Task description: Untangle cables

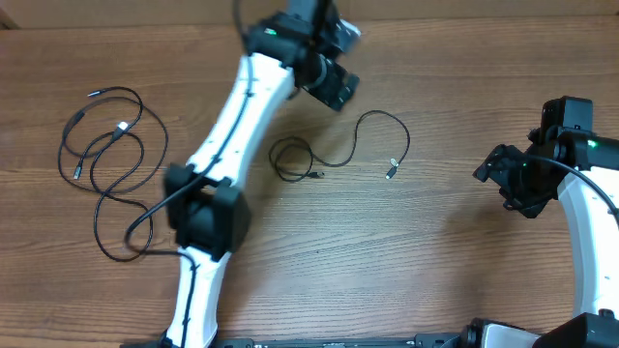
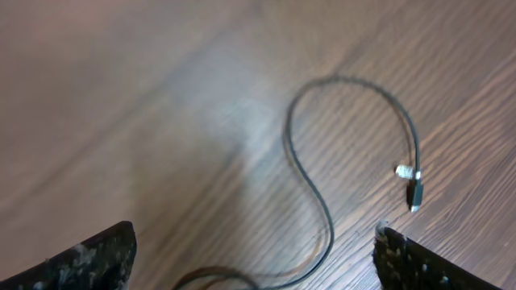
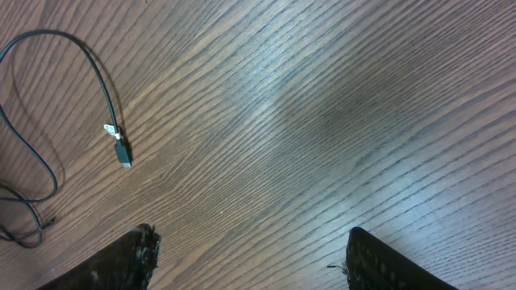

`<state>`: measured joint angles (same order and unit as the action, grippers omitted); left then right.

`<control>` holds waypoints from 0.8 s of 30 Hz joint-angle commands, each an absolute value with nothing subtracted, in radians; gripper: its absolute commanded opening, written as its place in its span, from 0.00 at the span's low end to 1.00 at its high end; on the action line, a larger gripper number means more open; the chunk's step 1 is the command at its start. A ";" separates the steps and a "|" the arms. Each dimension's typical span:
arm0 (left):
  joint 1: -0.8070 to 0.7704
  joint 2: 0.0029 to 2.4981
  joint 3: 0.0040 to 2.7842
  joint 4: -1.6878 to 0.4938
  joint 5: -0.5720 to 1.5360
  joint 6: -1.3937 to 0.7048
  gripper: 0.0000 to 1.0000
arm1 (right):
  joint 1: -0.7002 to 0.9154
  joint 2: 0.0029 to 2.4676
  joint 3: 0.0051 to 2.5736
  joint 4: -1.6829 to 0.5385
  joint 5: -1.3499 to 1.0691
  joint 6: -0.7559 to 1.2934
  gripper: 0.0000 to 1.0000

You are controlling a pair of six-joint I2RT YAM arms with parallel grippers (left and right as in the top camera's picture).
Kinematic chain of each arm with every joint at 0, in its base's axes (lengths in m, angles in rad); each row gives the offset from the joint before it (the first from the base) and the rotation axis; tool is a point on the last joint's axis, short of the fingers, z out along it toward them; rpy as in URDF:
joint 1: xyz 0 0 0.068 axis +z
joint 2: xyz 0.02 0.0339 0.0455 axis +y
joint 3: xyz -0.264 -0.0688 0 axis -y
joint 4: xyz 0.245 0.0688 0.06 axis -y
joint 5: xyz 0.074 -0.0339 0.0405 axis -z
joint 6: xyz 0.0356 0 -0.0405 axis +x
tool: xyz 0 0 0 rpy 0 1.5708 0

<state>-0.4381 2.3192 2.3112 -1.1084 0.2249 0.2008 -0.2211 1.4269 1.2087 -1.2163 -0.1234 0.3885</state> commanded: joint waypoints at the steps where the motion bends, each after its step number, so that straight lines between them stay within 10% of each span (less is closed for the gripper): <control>1: -0.478 2.395 2.319 -1.108 0.233 0.240 0.93 | -0.224 1.415 1.233 -1.215 -0.116 0.392 0.73; 24: -0.570 2.577 2.318 -1.131 0.226 0.194 0.64 | -0.224 1.415 1.233 -1.223 -0.116 0.388 0.73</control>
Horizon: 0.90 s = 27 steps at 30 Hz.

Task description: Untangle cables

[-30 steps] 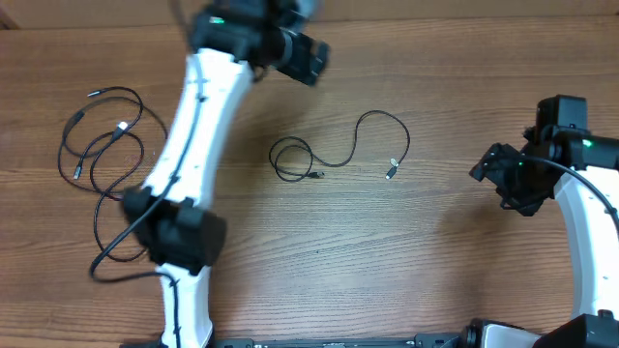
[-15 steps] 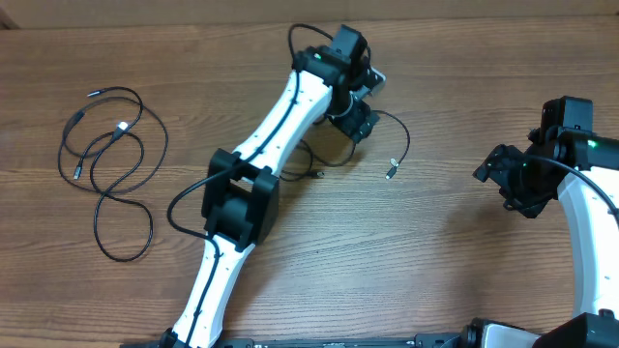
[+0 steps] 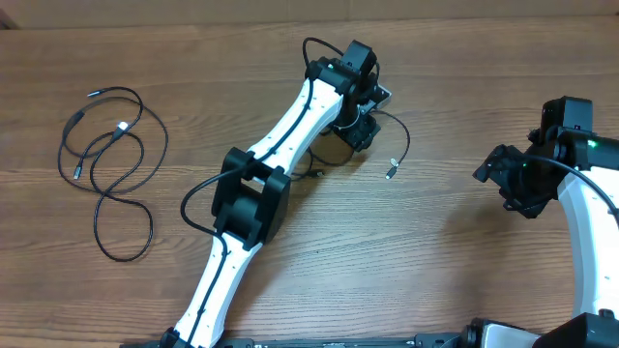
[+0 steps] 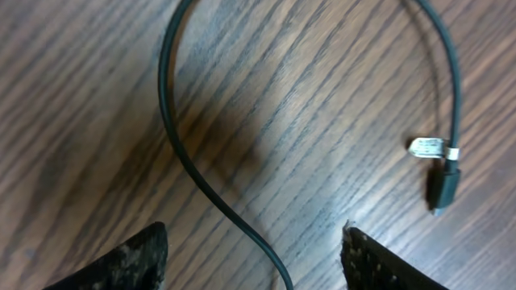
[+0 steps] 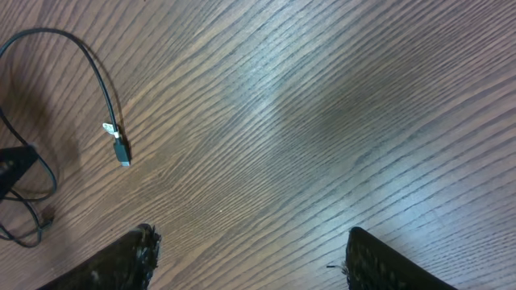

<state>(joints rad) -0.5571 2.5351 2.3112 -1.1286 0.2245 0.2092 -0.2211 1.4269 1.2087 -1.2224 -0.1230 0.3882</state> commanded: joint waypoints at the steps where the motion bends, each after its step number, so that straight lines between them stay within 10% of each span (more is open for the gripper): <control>1: -0.571 2.580 2.318 -1.131 0.226 0.194 0.63 | -0.224 1.415 1.233 -1.224 -0.116 0.388 0.73; 8: -0.570 2.580 2.318 -1.132 0.226 0.150 0.53 | -0.224 1.415 1.233 -1.223 -0.116 0.388 0.72; 18: -0.571 2.580 2.318 -1.141 0.229 0.149 0.04 | -0.224 1.415 1.233 -1.225 -0.116 0.388 0.72; 27: -0.559 2.537 2.343 -1.179 0.121 0.060 0.04 | -0.224 1.415 1.233 -1.230 -0.115 0.384 0.72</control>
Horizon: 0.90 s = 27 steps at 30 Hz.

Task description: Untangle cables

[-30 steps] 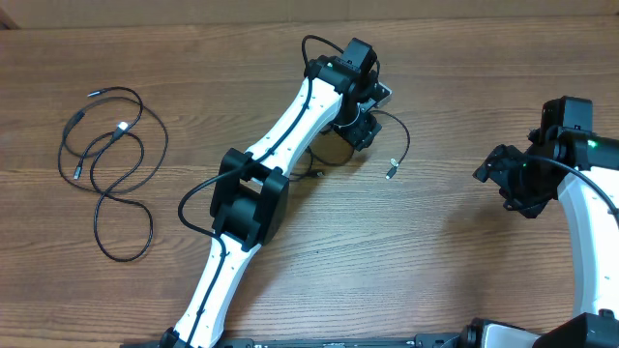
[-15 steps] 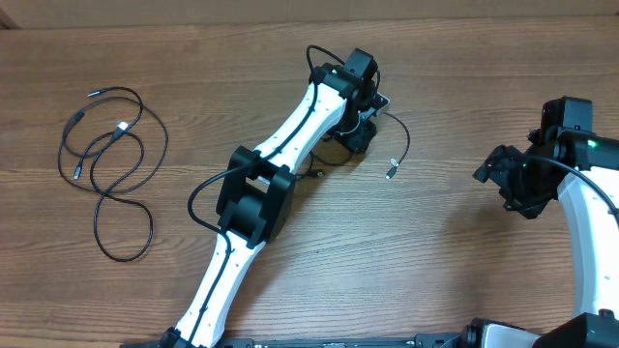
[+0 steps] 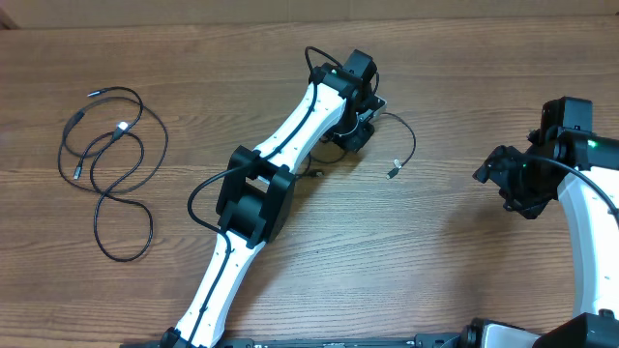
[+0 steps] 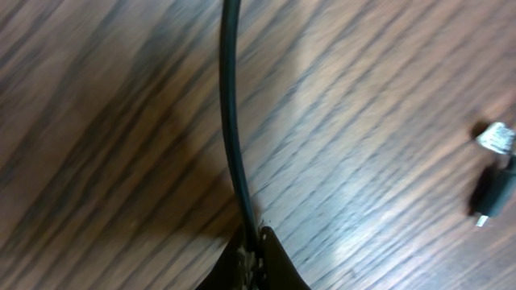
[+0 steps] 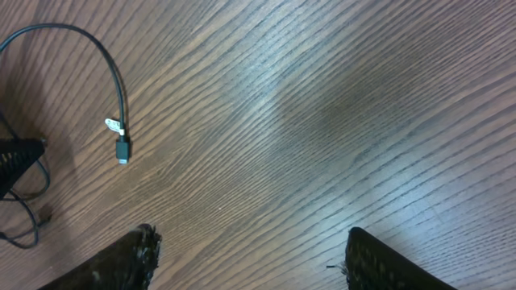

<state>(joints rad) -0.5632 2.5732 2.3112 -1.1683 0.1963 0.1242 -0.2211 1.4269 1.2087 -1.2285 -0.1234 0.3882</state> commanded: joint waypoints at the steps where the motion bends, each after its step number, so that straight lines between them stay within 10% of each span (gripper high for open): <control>1: -0.554 2.523 2.354 -1.180 0.109 0.059 0.04 | -0.224 1.415 1.233 -1.229 -0.115 0.384 0.72; 27: -0.432 1.950 2.556 -1.156 0.429 0.017 0.04 | -0.126 1.415 1.232 -1.077 -0.545 0.177 0.89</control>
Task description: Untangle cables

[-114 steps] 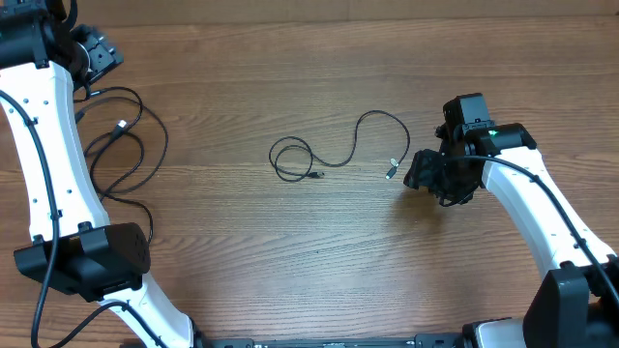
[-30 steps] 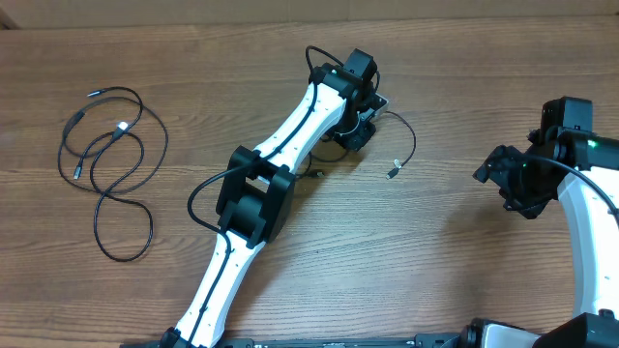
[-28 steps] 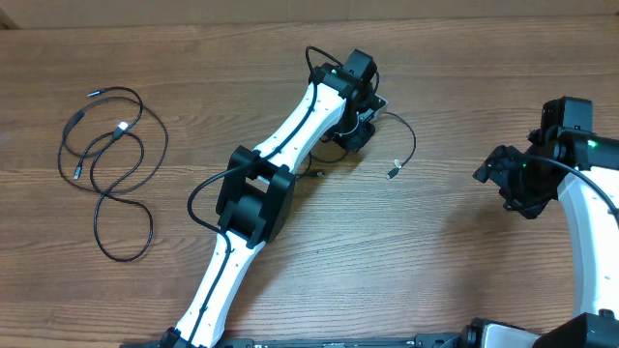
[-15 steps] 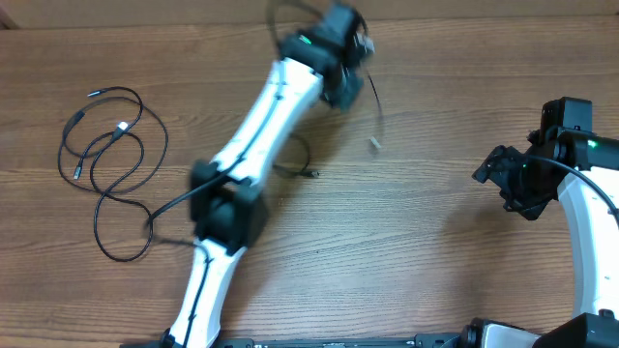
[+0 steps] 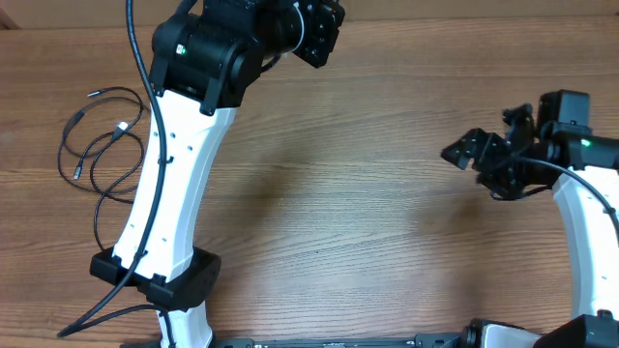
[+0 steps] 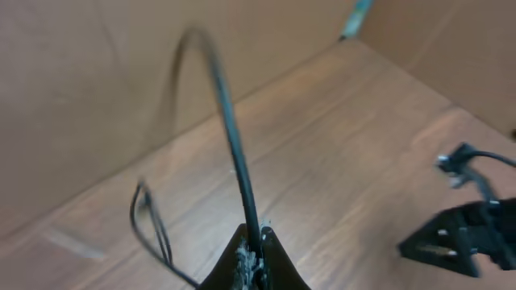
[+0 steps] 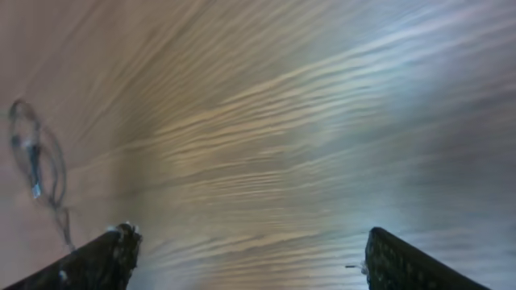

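Note:
My left gripper (image 5: 314,29) is raised high above the table's back edge and is shut on a thin black cable (image 6: 234,153). In the left wrist view the cable runs up from the closed fingertips (image 6: 251,242) and arcs over, while a slack loop (image 6: 149,217) of it hangs to the left, off the table. The overhead view does not show this cable. A second tangle of black cables (image 5: 106,164) lies on the table's left side. My right gripper (image 5: 462,152) hovers open at the right, nothing between its fingers (image 7: 109,254).
The wooden table (image 5: 368,232) fills the view. The left arm's white links (image 5: 174,174) stretch from the front edge up across the left half. A brown cardboard wall (image 6: 89,89) stands behind the table. A blurred dark cable (image 7: 32,161) shows far off in the right wrist view.
My left gripper, shut on the cable at table level in the middle, is now high above the back with the cable hanging from it. The right gripper has shifted left and tilted.
First my left gripper was open above the small cable at the table's middle. Then it was low, open astride the cable. Then it was shut on it on the table. Now the cable is off the table, and the middle is bare.

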`<state>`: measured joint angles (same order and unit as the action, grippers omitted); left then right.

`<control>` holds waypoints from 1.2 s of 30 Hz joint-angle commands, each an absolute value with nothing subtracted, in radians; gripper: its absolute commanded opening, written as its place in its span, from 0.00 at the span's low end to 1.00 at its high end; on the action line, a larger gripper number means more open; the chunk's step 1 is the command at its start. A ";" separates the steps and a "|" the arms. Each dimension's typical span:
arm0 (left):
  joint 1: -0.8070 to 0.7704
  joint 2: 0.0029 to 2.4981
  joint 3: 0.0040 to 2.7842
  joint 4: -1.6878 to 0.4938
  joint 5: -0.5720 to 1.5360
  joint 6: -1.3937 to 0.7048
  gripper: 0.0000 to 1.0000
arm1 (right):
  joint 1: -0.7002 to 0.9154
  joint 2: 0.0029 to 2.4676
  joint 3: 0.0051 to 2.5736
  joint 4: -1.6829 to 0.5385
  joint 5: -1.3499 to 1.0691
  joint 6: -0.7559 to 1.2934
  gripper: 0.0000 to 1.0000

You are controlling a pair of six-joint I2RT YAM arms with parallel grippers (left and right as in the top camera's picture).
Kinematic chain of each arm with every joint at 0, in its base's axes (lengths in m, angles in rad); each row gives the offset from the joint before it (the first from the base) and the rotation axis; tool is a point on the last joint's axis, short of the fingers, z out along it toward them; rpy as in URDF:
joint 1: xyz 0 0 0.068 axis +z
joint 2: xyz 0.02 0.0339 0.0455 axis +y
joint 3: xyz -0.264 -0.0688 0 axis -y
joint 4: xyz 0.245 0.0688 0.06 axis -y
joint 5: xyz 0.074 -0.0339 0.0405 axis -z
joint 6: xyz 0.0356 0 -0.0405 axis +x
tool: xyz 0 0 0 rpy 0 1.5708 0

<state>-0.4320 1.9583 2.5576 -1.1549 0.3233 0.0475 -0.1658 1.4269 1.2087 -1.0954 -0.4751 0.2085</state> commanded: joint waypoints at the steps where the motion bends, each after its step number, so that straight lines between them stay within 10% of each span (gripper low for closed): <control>1: -0.432 1.950 2.556 -1.158 0.453 0.017 0.04 | -0.103 1.415 1.232 -1.062 -0.545 0.177 0.89; 23: -0.432 2.280 2.443 -1.572 0.097 0.020 0.18 | 0.052 1.417 1.230 -1.012 -0.540 0.185 0.82; 36: -0.377 2.377 2.445 -1.593 -0.132 -0.157 0.09 | 0.052 1.417 1.230 -1.026 -0.532 0.184 0.83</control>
